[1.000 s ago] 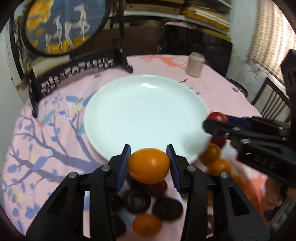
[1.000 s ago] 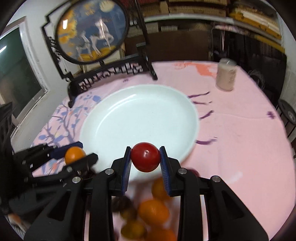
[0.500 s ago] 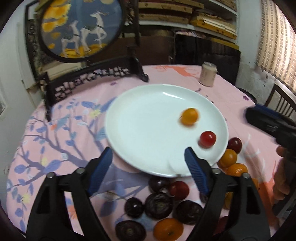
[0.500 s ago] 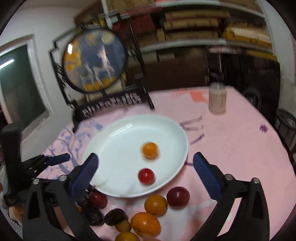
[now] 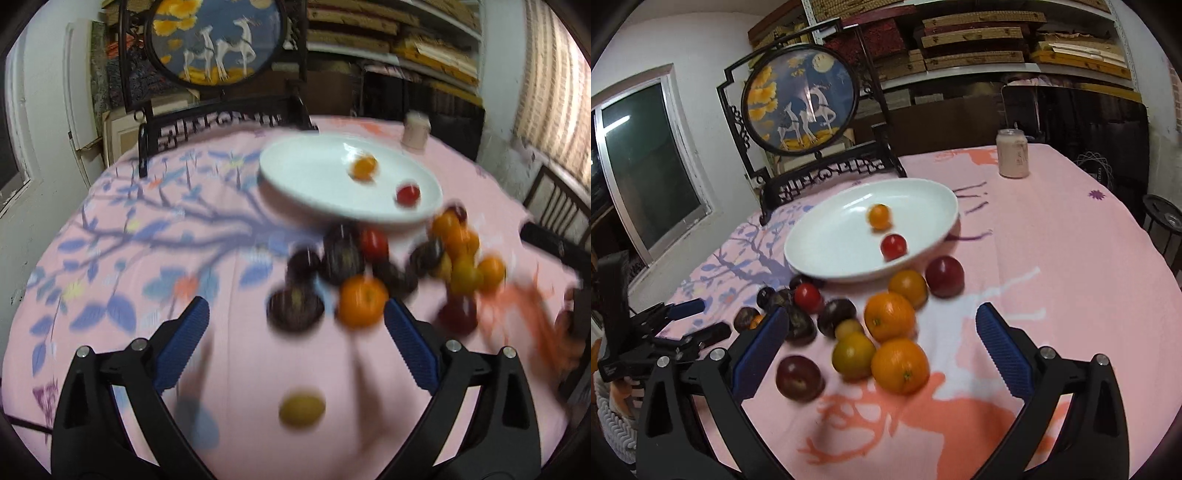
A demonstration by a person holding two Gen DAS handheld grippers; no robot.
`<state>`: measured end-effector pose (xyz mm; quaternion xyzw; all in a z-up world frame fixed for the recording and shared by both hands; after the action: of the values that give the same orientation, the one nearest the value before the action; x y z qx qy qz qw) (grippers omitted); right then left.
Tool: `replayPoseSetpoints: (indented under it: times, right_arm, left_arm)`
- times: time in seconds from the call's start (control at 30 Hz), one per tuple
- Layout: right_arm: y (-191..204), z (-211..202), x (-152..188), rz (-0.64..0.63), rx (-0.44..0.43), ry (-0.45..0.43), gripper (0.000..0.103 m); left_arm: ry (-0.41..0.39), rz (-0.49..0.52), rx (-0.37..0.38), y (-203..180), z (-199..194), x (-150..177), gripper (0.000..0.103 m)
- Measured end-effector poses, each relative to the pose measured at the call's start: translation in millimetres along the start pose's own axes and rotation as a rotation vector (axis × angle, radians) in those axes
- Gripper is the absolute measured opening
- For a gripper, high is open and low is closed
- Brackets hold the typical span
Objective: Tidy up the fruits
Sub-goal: 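Carry the tangerine into the white plate with the left gripper while the right gripper releases the tomato there, then grasp the small yellow-green fruit with the left gripper while the right gripper grasps a small orange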
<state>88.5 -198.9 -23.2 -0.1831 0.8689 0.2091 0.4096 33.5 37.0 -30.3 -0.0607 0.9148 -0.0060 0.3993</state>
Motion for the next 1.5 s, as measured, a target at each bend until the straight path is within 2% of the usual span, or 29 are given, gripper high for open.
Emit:
replayPoseSetpoints:
  times: [0.1,0.2,0.33,0.57,0.87,0.97,1.03,1.07,1.1,1.17,1.2,1.27,1.3,1.5]
  right_arm:
    - [0.8,0.6,4.6,-0.002,-0.008,0.017,0.102]
    - [-0.7,6.9,7.4,-0.004,0.017,0.050,0.102]
    - [-0.1,8.4,9.1,-0.010,0.027,0.060,0.102]
    - [-6.3,12.6,11.3,-0.013,0.107,0.085,0.102]
    - [-9.6,13.5,12.7,-0.009,0.130,0.097,0.102]
    - [-8.7,14.6,14.0,-0.002,0.106,0.107,0.102]
    - [-7.2,15.9,14.6,0.003,0.081,0.115,0.102]
    - [-7.0,16.5,15.0,-0.001,0.084,0.119,0.102]
    - [-6.3,16.6,15.2,-0.004,0.087,0.120,0.102]
    - [-5.3,16.5,15.4,-0.010,0.086,0.120,0.102]
    - [-4.7,16.8,15.1,-0.011,0.085,0.121,0.102]
    - [-4.3,17.5,15.4,-0.012,0.079,0.124,0.102]
    - [-4.4,18.3,15.6,-0.011,0.076,0.128,0.102]
    - [-6.4,26.4,20.2,0.024,0.022,0.184,0.102]
  left_arm:
    - [0.002,-0.021,0.043,4.5,-9.4,8.7,0.099]
    - [0.089,-0.015,0.047,3.1,-0.7,21.3,0.099]
    - [0.073,0.042,0.032,-8.5,-4.4,23.0,0.099]
    - [0.100,0.040,0.020,-5.4,-0.7,27.7,0.099]
    - [0.141,0.073,-0.017,-10.2,7.2,29.5,0.099]
    - [0.146,0.086,-0.019,-12.5,7.8,30.6,0.098]
    - [0.145,0.092,-0.015,-13.7,7.2,31.0,0.093]
    - [0.147,0.091,-0.012,-13.5,7.8,30.8,0.084]
    - [0.154,0.088,-0.004,-13.3,8.6,31.5,0.071]
    - [0.175,0.078,0.019,-12.6,11.4,33.1,0.054]
    - [0.170,0.077,0.023,-12.6,10.4,32.8,0.041]
    - [0.166,0.071,0.055,-13.4,9.0,33.3,0.027]
    - [0.165,0.066,0.067,-13.5,8.4,33.5,0.023]
    - [0.159,0.048,0.084,-11.9,7.0,31.7,0.023]
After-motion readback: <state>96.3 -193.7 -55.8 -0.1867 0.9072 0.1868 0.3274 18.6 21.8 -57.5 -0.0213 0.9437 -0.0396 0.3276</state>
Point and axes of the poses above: each gripper's, at about its wrist camera, not at the fingertips, and z roughly the way its jaws point, y to its left, x to its underside, the point moved 4 cm from there along z, roughly the way its jaws point, and after that the axes turned 4 degrees about -z, right-handed, at the moved point
